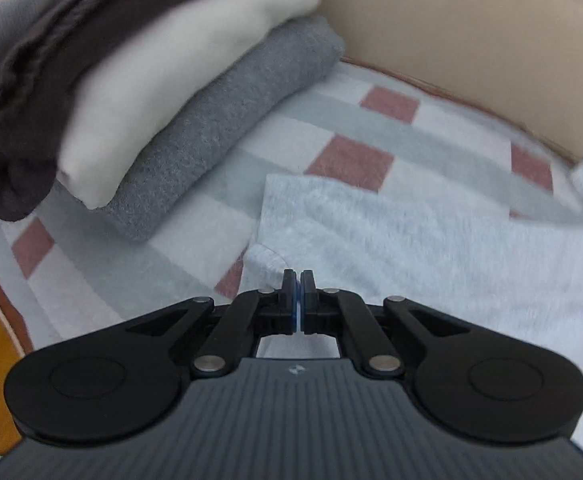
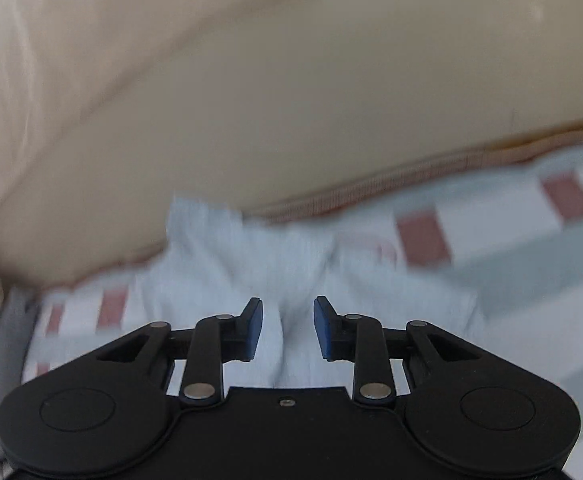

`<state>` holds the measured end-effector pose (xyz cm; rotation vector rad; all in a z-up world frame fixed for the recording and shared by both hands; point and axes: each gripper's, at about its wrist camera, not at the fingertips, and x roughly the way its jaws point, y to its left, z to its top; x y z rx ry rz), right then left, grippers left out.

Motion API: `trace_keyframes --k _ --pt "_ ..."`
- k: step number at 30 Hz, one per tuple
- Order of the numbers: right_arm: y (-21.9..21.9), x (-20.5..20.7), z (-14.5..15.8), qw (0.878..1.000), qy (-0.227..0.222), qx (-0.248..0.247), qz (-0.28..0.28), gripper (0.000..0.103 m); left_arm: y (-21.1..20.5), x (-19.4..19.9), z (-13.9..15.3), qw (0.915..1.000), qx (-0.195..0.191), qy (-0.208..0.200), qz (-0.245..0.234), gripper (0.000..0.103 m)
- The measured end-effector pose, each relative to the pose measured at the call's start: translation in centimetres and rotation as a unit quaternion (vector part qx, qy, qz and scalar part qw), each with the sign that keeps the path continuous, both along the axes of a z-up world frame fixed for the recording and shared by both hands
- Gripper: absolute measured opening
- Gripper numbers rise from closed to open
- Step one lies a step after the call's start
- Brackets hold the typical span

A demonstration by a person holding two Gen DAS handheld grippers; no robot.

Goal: Fold clothes

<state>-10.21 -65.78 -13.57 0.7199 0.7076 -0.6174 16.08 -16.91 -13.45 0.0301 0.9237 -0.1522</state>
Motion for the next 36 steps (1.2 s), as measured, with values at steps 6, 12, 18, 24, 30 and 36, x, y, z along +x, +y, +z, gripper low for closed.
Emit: trace_keyframes --k 6,12,18,24,30,36 --pt "2.1 -4.5 -2.7 0.998 0.051 -0.028 0.033 0.033 2.0 1.1 -0.5 0.9981 -0.049 0.031 0.019 0.001" --pt "2.4 -5.2 -1.9 0.996 0.062 -0.038 0.057 0.041 3.8 2.0 -1.2 0.9931 -0.092 0.063 0.035 0.002" --pt "3.2 -1.5 -1.9 0.997 0.005 0.001 0.073 0.054 2.9 1.6 -1.9 0.9929 -0.095 0.071 0.01 0.018" --pt "-0.3 2.4 -3.9 0.994 -0.056 0.088 0.037 0.054 1.3 1.5 -3.1 0.9941 -0.076 0.068 -0.035 0.029" --pt "-4.2 5.3 -6.0 0.99 -0.053 0.127 0.025 0.062 0.0 1.3 -4.0 0.9954 -0.04 0.064 -0.06 0.027" --pt "-3.5 6.9 -6.2 0.991 -0.091 0.081 0.057 0.008 -0.8 0.6 -3.8 0.997 -0.01 0.031 -0.071 0.026"
